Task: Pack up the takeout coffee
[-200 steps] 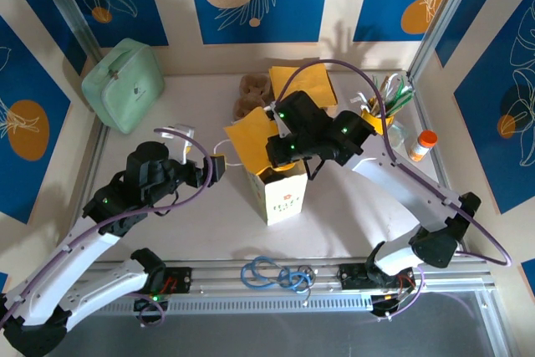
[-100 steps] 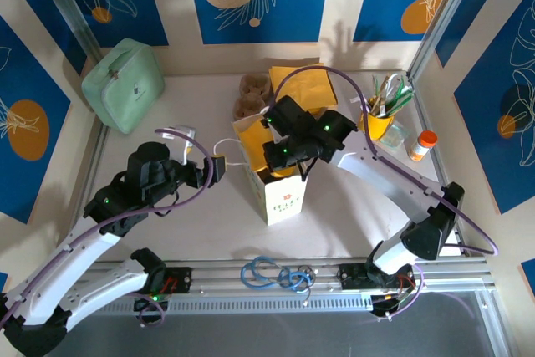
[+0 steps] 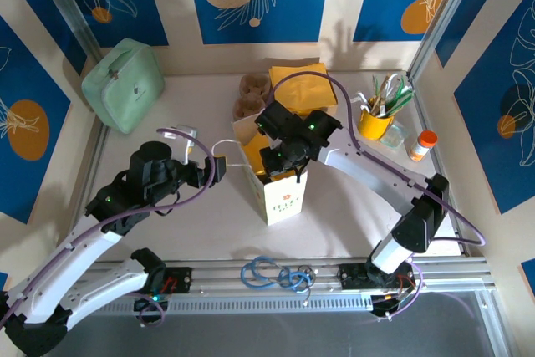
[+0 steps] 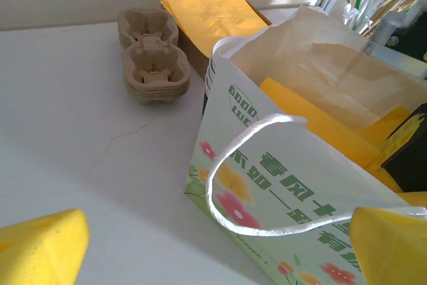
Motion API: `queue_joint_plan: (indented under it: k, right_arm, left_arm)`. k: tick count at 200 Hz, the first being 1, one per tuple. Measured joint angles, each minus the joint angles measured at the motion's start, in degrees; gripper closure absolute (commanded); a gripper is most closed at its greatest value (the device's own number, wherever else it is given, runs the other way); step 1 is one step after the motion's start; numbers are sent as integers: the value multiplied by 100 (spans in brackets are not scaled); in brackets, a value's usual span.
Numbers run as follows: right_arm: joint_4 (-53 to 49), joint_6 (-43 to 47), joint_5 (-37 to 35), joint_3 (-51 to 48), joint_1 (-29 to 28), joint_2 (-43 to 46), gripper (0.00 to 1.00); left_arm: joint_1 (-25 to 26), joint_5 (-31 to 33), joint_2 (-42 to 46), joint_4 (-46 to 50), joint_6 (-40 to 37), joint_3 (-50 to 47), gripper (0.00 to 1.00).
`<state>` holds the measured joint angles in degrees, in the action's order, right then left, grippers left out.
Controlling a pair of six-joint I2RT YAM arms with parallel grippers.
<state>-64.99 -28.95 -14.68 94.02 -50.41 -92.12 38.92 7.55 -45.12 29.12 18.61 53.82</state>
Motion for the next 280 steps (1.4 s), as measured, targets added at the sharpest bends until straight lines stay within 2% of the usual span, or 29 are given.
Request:
queue_joint_plan:
  k: [62, 106, 162, 237, 280]
  right_arm:
    - [-66, -2, -59, 0, -37, -107, 94]
    - [-87, -26, -61, 66, -59, -107, 88]
    - [-157, -44, -96, 522, -61, -105, 75]
    - [-236, -46, -162, 758, -66, -96, 72]
    - [-149, -68, 87, 758, -59, 85, 70]
  left_arm:
    - [0, 0, 7, -2, 2, -17, 1]
    - [0, 2, 11, -17, 0, -57, 1]
    - [0, 2, 50, -31, 2, -85, 1]
    - [0, 2, 111, -33, 2, -96, 1]
    - [0, 2, 157, -35, 2, -98, 1]
